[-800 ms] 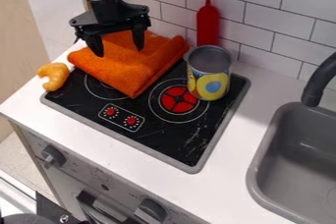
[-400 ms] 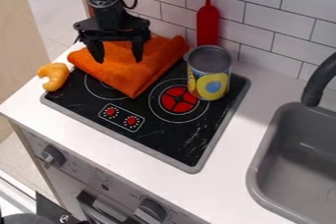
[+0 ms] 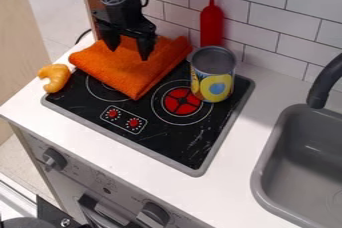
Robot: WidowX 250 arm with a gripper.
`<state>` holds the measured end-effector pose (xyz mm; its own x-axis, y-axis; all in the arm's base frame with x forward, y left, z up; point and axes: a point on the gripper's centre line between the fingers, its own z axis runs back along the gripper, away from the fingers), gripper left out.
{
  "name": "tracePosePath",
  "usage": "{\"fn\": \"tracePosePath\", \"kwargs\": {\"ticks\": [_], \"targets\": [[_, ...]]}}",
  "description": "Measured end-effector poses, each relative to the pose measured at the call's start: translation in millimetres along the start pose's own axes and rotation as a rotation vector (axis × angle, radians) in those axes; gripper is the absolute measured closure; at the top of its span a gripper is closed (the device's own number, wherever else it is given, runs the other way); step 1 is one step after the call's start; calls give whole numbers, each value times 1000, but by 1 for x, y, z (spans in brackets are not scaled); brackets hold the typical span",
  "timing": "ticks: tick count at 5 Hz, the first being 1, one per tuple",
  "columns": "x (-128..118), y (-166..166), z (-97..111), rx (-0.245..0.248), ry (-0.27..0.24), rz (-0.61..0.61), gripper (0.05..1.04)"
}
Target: Le bras du robot tire la serviette devant les objet
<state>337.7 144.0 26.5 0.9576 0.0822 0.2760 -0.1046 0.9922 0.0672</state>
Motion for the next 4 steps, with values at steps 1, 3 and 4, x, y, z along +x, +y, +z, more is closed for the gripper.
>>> {"fn": "tracePosePath", "kwargs": {"ticks": [1, 3, 4], "targets": [[4, 0, -17, -4, -21, -54, 93], [12, 3, -27, -12, 68, -203, 434], [11, 6, -24, -24, 140, -263, 722]]}}
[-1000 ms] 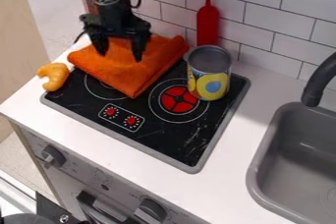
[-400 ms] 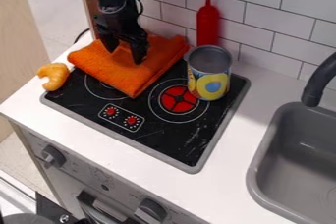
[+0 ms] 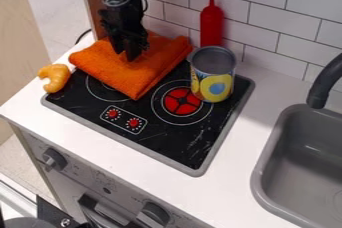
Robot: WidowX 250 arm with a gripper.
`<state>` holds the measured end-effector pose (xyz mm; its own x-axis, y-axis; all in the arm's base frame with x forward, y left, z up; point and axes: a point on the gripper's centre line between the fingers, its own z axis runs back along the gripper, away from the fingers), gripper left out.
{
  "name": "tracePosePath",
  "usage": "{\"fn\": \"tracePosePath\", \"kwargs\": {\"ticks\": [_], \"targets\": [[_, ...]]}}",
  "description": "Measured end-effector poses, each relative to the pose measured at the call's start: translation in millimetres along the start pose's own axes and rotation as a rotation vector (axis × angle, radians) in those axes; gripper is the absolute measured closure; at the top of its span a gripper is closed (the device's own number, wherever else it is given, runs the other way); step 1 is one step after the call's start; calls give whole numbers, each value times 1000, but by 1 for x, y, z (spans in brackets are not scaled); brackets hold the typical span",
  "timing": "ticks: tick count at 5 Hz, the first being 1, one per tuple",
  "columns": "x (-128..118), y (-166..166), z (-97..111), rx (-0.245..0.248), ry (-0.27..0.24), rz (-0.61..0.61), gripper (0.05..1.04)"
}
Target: Le bras du robot tire la serviette devant les objet
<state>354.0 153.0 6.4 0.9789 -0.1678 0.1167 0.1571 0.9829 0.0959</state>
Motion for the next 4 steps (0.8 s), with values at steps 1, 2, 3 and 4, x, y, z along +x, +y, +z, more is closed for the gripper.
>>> {"fn": "tracePosePath", "kwargs": {"ticks": [1, 2, 3, 4], "targets": [[-4, 0, 1, -17, 30, -112, 932], [-4, 0, -6, 24, -4, -185, 1030], [0, -8, -12, -1, -68, -134, 1031], [2, -9, -14, -9, -60, -15, 1031]]}}
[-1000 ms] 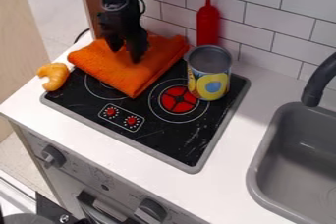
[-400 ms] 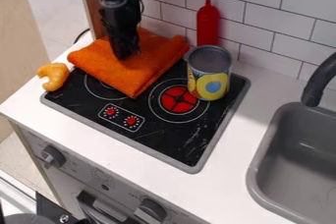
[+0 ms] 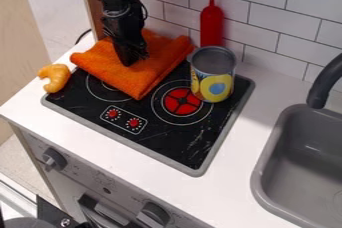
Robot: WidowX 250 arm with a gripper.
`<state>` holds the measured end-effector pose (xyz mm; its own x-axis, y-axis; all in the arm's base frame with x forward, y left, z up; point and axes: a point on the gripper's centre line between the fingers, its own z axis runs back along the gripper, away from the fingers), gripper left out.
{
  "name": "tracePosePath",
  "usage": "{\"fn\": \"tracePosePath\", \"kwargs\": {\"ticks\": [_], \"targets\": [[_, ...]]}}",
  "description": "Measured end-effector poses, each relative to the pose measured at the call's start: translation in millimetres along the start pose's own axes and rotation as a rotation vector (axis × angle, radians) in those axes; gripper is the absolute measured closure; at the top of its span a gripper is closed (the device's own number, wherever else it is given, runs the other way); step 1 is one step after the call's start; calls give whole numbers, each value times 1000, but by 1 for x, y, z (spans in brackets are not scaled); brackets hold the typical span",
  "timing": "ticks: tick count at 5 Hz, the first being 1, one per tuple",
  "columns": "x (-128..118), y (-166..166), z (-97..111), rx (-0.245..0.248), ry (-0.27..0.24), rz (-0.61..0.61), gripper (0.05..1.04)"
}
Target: Le bras du robot tire la serviette devant les objet
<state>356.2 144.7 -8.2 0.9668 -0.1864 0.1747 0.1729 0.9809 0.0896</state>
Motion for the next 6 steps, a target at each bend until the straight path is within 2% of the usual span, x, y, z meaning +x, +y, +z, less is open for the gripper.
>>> {"fn": "tracePosePath", "kwargs": {"ticks": [1, 2, 3, 4, 5, 6], "targets": [[3, -2, -2, 38, 24, 100, 1031], [3, -5, -1, 52, 85, 258, 1031], [-1, -15, 0, 50, 146, 332, 1031], [-7, -23, 1, 37, 173, 370, 1031], [-18, -37, 4, 48, 197, 418, 1031], [-24, -43, 5, 69, 175, 482, 1031]]}}
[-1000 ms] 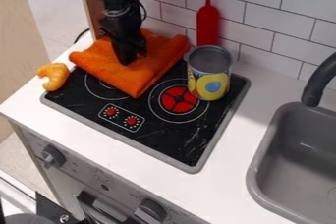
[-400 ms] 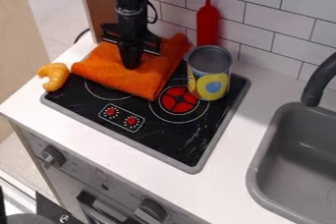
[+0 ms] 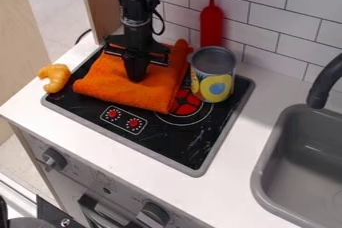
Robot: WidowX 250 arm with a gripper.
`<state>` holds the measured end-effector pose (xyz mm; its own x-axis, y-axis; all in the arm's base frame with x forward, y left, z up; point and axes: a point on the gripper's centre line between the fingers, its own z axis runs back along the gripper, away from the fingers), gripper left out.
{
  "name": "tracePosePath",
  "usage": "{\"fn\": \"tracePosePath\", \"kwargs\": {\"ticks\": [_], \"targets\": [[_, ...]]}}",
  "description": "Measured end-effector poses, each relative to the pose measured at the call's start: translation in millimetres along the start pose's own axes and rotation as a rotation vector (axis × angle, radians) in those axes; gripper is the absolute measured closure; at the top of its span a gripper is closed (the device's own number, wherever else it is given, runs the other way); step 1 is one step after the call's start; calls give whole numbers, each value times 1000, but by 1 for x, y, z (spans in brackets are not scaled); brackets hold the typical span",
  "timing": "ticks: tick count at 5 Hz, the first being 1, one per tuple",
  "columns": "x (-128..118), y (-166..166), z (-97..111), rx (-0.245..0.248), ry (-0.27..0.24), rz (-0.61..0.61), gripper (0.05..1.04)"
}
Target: Le bras du robot tire la serviette devant les objet
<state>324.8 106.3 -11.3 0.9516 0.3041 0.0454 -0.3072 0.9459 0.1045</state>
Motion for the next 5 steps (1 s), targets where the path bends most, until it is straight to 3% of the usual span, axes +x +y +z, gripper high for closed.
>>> {"fn": "tracePosePath", "kwargs": {"ticks": [2, 4, 5], "targets": [[-15, -6, -2, 9, -9, 58, 1031], [-51, -18, 1, 11, -31, -58, 1031], [-65, -21, 0, 6, -13, -76, 1031]]}}
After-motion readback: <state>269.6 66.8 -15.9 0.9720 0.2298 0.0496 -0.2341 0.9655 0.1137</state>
